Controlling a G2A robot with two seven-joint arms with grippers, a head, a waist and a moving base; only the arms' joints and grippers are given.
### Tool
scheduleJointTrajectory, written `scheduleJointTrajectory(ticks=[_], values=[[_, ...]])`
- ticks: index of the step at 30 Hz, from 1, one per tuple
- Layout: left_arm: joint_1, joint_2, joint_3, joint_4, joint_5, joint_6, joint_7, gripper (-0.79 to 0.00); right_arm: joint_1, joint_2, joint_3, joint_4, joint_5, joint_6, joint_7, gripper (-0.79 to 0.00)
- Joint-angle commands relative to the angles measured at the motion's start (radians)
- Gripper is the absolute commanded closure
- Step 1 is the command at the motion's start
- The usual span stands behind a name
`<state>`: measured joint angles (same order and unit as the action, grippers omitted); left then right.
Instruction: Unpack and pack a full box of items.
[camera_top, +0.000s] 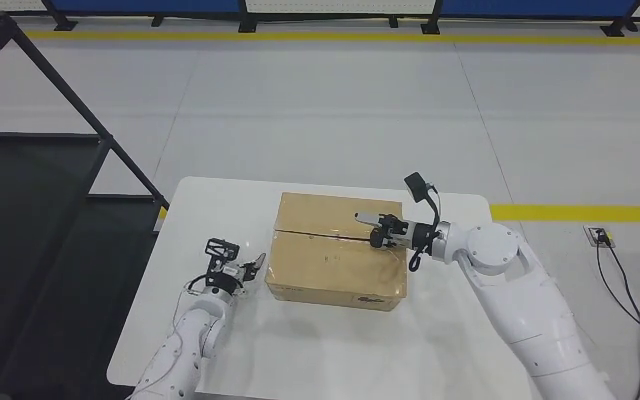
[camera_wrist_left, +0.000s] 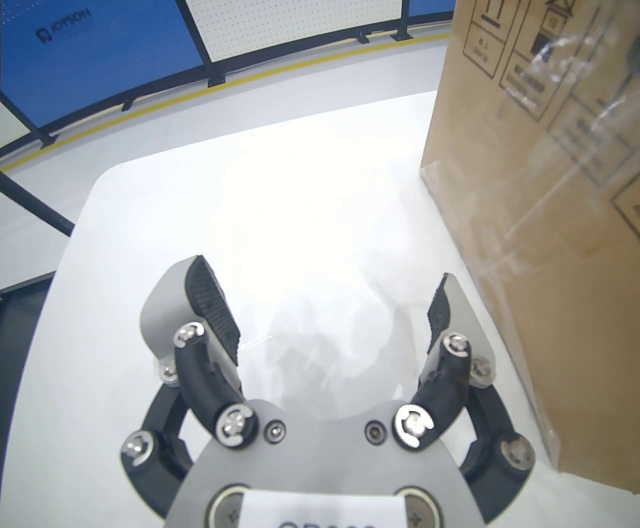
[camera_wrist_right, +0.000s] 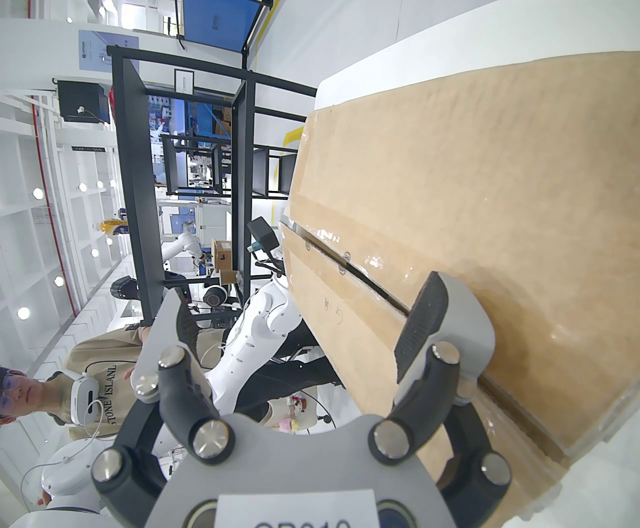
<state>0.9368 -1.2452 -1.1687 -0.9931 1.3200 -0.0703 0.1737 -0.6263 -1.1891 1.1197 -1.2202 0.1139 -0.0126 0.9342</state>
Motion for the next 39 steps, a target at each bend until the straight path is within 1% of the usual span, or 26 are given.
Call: scheduleJointTrajectory(ticks=[1, 6, 8, 10, 13, 15, 19, 22, 25, 27, 34, 39], values=[[-0.006, -0.004, 0.012, 0.008, 0.009, -0.005, 0.002, -0.785, 0.0, 0.0, 0.0, 0.0, 0.0, 0.0, 0.0, -0.785], [-0.022, -0.018, 0.027, 0.025, -0.017, 0.012, 0.013, -0.785, 0.0, 0.0, 0.0, 0.0, 0.0, 0.0, 0.0, -0.785], [-0.028, -0.02, 0.036, 0.032, 0.003, 0.008, 0.017, -0.785, 0.0, 0.0, 0.0, 0.0, 0.0, 0.0, 0.0, -0.785], [-0.026, -0.02, 0.039, 0.039, 0.03, 0.024, 0.028, -0.785, 0.0, 0.0, 0.0, 0.0, 0.0, 0.0, 0.0, -0.785], [-0.02, -0.019, 0.027, 0.049, 0.045, 0.066, 0.048, -0.785, 0.0, 0.0, 0.0, 0.0, 0.0, 0.0, 0.0, -0.785], [-0.017, -0.017, 0.01, 0.055, 0.036, 0.069, 0.041, -0.785, 0.0, 0.0, 0.0, 0.0, 0.0, 0.0, 0.0, -0.785], [-0.002, -0.006, -0.02, 0.054, 0.057, 0.052, 0.033, -0.785, 0.0, 0.0, 0.0, 0.0, 0.0, 0.0, 0.0, -0.785], [0.014, 0.002, -0.032, 0.036, 0.081, 0.006, 0.041, -0.785, 0.0, 0.0, 0.0, 0.0, 0.0, 0.0, 0.0, -0.785], [0.026, 0.009, -0.03, 0.012, 0.114, -0.049, 0.024, -0.785, 0.0, 0.0, 0.0, 0.0, 0.0, 0.0, 0.0, -0.785], [0.03, 0.01, -0.029, 0.0, 0.129, -0.063, 0.011, -0.785, 0.0, 0.0, 0.0, 0.0, 0.0, 0.0, 0.0, -0.785], [0.011, -0.002, -0.007, -0.005, 0.114, -0.056, -0.023, -0.785, 0.0, 0.0, 0.0, 0.0, 0.0, 0.0, 0.0, -0.785], [-0.023, -0.017, 0.022, 0.023, 0.106, -0.041, -0.03, -0.785, 0.0, 0.0, 0.0, 0.0, 0.0, 0.0, 0.0, -0.785]])
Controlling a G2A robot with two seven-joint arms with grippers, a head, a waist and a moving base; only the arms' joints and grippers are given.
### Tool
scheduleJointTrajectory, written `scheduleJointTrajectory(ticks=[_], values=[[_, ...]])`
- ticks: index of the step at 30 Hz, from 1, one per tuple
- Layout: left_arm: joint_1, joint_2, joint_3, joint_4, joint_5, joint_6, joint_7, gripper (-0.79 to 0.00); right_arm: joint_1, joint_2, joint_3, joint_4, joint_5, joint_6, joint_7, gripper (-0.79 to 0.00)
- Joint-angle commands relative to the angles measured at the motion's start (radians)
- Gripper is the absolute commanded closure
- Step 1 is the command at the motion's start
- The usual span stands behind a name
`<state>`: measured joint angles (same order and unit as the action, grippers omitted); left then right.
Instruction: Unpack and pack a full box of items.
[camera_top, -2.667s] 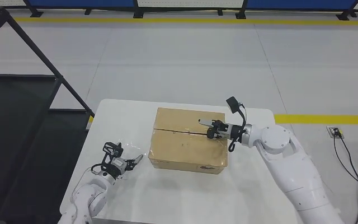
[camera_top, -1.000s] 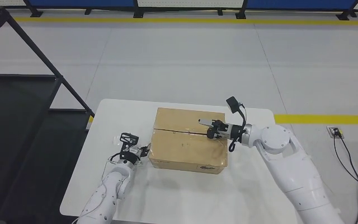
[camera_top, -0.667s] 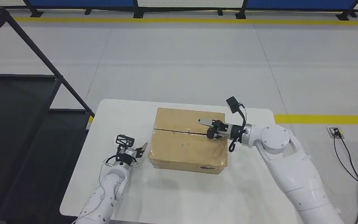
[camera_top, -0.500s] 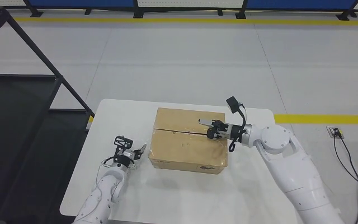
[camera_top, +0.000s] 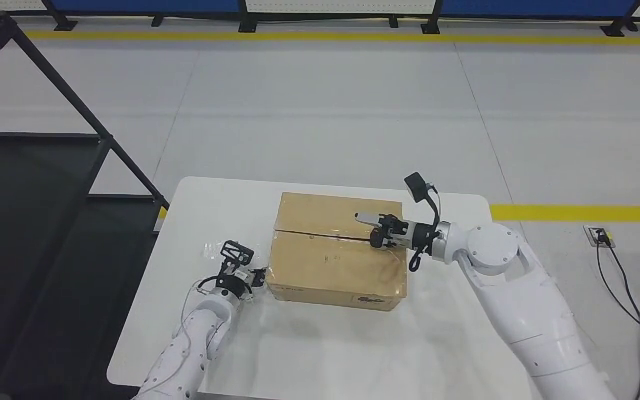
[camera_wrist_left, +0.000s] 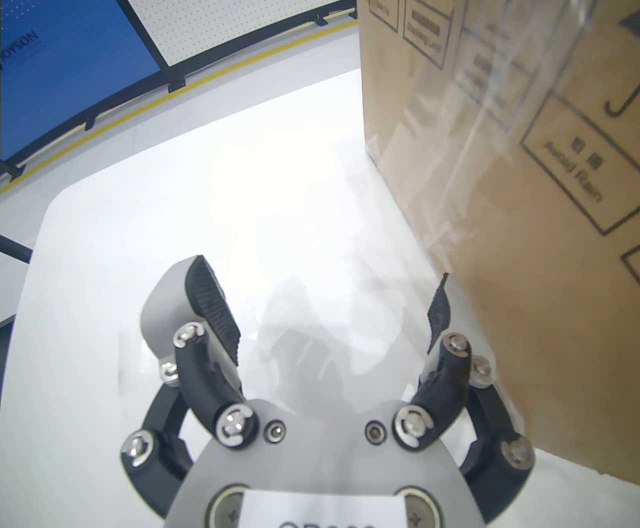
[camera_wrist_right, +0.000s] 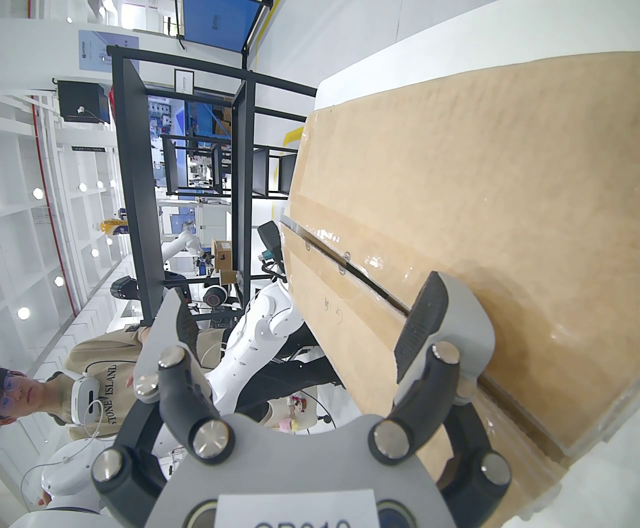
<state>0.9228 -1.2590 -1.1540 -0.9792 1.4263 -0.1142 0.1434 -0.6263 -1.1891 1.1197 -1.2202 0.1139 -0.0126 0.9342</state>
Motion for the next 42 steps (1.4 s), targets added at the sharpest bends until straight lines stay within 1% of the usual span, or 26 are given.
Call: scheduleJointTrajectory(ticks=[1, 4, 12, 14, 17, 22, 26, 29, 34, 40, 42], values=[[-0.018, -0.007, 0.013, 0.018, -0.003, 0.007, 0.001, -0.785, 0.0, 0.0, 0.0, 0.0, 0.0, 0.0, 0.0, -0.785], [-0.04, -0.018, 0.027, 0.047, -0.011, 0.039, 0.012, -0.785, 0.0, 0.0, 0.0, 0.0, 0.0, 0.0, 0.0, -0.785], [-0.077, -0.052, 0.045, 0.115, -0.052, 0.228, 0.084, -0.785, 0.0, 0.0, 0.0, 0.0, 0.0, 0.0, 0.0, -0.785], [-0.082, -0.058, 0.034, 0.128, -0.081, 0.269, 0.106, -0.785, 0.0, 0.0, 0.0, 0.0, 0.0, 0.0, 0.0, -0.785], [-0.088, -0.065, 0.009, 0.137, -0.145, 0.304, 0.148, -0.785, 0.0, 0.0, 0.0, 0.0, 0.0, 0.0, 0.0, -0.785], [-0.077, -0.068, -0.043, 0.117, -0.226, 0.322, 0.22, -0.785, 0.0, 0.0, 0.0, 0.0, 0.0, 0.0, 0.0, -0.785], [-0.055, -0.066, -0.079, 0.076, -0.261, 0.331, 0.254, -0.785, 0.0, 0.0, 0.0, 0.0, 0.0, 0.0, 0.0, -0.785], [-0.034, -0.065, -0.106, 0.026, -0.299, 0.324, 0.262, -0.785, 0.0, 0.0, 0.0, 0.0, 0.0, 0.0, 0.0, -0.785], [0.016, -0.059, -0.149, -0.083, -0.304, 0.334, 0.271, -0.785, 0.0, 0.0, 0.0, 0.0, 0.0, 0.0, 0.0, -0.785], [0.094, -0.05, -0.194, -0.227, -0.282, 0.352, 0.263, -0.785, 0.0, 0.0, 0.0, 0.0, 0.0, 0.0, 0.0, -0.785], [0.12, -0.049, -0.203, -0.272, -0.278, 0.356, 0.266, -0.785, -0.017, 0.0, 0.001, -0.012, -0.003, 0.004, -0.027, -0.785]])
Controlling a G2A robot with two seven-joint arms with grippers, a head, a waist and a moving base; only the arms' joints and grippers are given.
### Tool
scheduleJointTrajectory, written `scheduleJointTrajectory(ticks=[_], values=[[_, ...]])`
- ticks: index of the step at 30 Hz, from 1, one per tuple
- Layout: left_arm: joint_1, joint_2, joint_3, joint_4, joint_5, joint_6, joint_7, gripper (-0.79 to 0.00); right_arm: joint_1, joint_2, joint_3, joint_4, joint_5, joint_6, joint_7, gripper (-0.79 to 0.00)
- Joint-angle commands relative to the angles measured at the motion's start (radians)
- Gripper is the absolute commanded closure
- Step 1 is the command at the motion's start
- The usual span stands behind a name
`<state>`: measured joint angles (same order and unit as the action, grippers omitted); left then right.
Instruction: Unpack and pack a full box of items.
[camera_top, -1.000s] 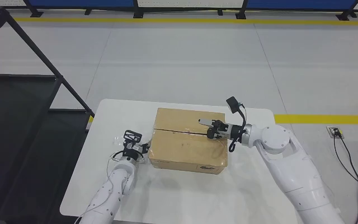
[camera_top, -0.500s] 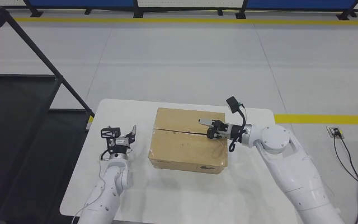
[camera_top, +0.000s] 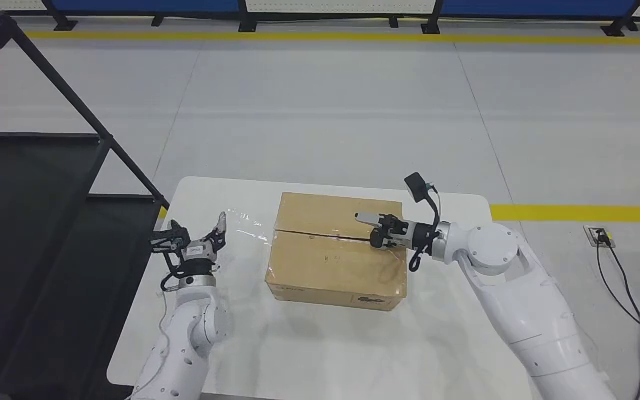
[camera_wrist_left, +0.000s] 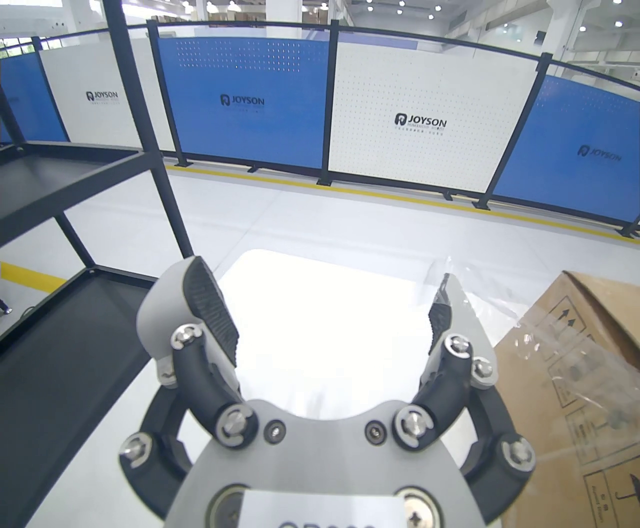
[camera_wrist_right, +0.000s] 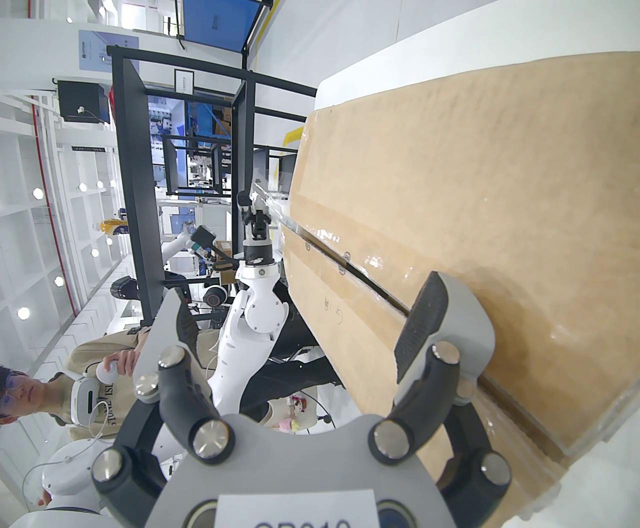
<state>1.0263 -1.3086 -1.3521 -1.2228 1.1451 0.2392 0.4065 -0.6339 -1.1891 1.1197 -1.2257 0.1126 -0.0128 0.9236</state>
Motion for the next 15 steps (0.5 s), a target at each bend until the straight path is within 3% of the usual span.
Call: scheduleJointTrajectory(ticks=[1, 8, 15], values=[[0.028, 0.001, -0.01, -0.047, 0.008, 0.006, 0.004, -0.785, -0.014, 0.0, 0.001, -0.011, -0.004, 0.013, -0.027, -0.785], [0.084, -0.001, -0.036, -0.142, 0.004, 0.024, 0.016, -0.785, -0.013, -0.004, -0.011, -0.013, -0.01, 0.055, -0.07, -0.785], [0.076, -0.007, -0.049, -0.156, -0.025, 0.028, -0.013, -0.785, -0.009, -0.008, -0.021, -0.006, -0.012, 0.063, -0.094, -0.785]])
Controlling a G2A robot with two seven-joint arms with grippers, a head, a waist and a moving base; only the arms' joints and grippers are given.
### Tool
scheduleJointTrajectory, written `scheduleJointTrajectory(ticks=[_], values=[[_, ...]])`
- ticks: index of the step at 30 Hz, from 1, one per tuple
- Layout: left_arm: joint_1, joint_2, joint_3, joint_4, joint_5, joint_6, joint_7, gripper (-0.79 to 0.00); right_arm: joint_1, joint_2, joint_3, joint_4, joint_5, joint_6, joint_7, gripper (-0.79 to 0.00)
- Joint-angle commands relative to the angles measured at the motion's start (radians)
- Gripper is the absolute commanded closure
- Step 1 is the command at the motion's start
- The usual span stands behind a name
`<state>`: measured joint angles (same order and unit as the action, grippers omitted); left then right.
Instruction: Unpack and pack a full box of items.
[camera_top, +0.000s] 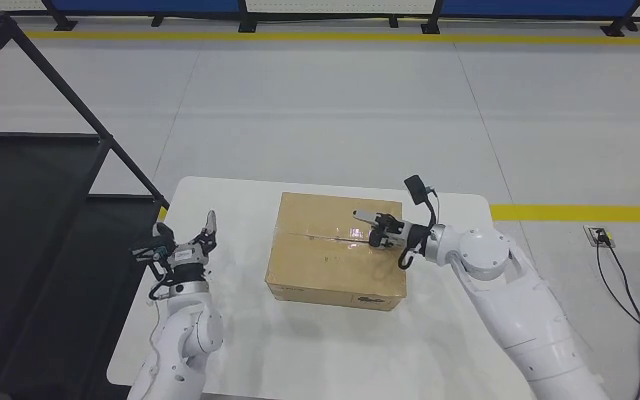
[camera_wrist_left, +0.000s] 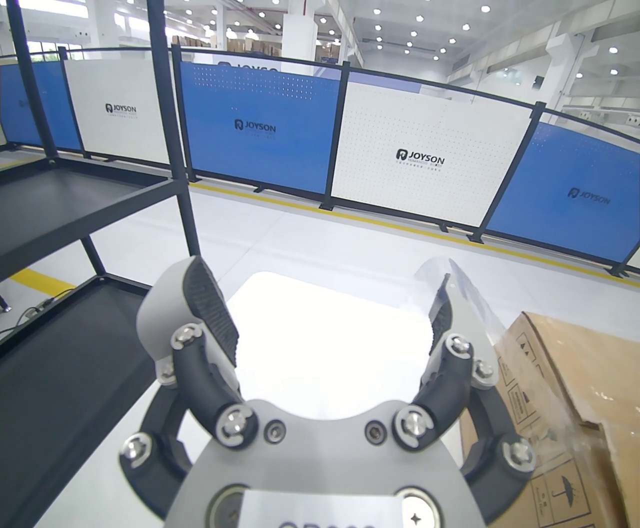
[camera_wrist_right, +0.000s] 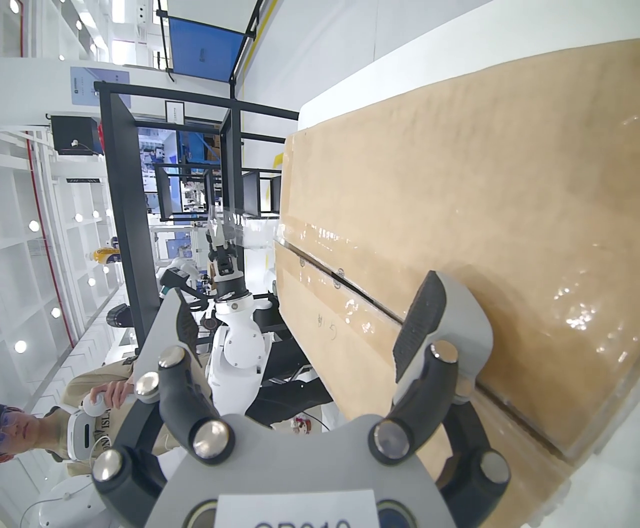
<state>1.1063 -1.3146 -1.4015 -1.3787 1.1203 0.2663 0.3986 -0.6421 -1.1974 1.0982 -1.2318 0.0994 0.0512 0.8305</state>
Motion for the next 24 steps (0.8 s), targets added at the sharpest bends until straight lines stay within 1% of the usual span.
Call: scheduleJointTrajectory(ticks=[1, 12, 24], values=[[-0.007, -0.002, 0.0, -0.001, 0.0, 0.002, -0.008, -0.785, -0.001, 0.0, 0.001, 0.0, 0.001, -0.003, -0.001, -0.785], [-0.007, -0.011, -0.007, -0.069, -0.006, 0.008, -0.021, -0.785, -0.018, 0.004, 0.015, -0.017, -0.004, -0.008, 0.0, -0.785], [0.037, -0.017, -0.03, -0.181, -0.006, -0.002, -0.009, -0.785, -0.028, 0.007, 0.035, -0.021, 0.005, 0.007, -0.022, -0.785]])
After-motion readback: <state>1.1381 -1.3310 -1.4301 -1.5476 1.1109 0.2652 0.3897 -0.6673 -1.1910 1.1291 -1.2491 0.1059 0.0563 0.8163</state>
